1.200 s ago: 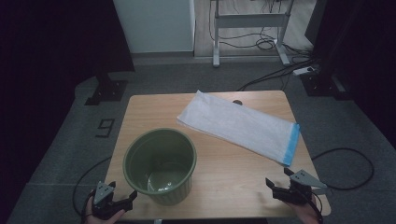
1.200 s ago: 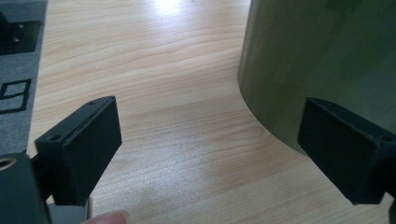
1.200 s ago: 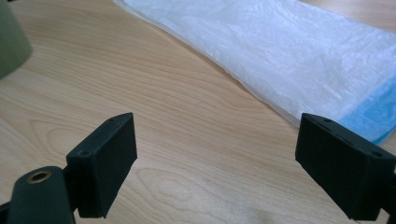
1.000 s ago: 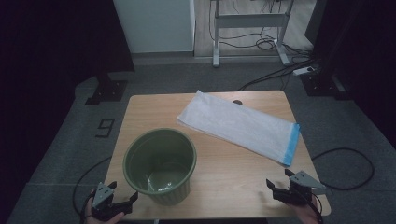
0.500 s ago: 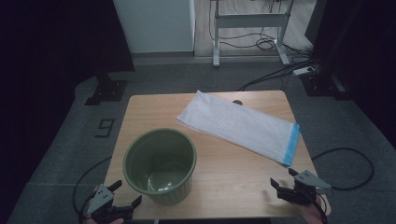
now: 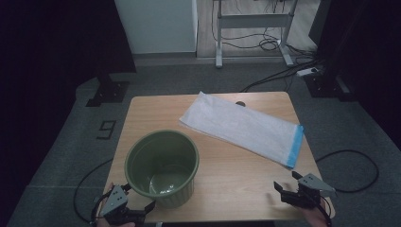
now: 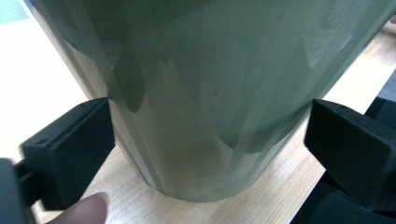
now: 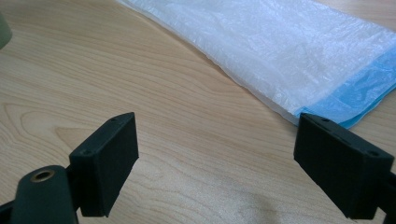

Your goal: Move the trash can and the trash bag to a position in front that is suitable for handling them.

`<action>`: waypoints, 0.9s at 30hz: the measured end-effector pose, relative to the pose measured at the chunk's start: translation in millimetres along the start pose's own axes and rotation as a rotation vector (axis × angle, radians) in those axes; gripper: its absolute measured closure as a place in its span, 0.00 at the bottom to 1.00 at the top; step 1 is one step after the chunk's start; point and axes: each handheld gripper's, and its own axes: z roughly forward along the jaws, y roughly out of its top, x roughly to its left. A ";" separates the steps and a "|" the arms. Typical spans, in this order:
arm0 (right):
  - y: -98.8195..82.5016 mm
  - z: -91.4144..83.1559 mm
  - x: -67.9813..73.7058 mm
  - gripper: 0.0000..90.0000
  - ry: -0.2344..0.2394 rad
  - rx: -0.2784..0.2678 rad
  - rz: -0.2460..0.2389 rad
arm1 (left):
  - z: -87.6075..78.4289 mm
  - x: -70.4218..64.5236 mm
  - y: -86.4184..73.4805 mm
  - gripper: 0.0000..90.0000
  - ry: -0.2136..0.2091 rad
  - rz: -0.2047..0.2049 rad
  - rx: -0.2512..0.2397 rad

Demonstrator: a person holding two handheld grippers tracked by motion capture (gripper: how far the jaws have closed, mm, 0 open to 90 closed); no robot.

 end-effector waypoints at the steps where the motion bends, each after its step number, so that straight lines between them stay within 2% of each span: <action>1: 0.0 0.0 0.0 0.15 0.000 0.000 0.000 | 0.0 0.0 0.0 0.02 0.000 0.000 0.000; 11: -2.0 0.0 2.3 0.15 0.017 0.001 -0.019 | 13.7 2.9 6.6 0.02 -0.037 0.000 -0.005; 27: -5.1 -6.1 0.7 0.15 0.018 -0.010 -0.024 | 56.8 3.5 29.9 0.03 -0.124 0.041 0.017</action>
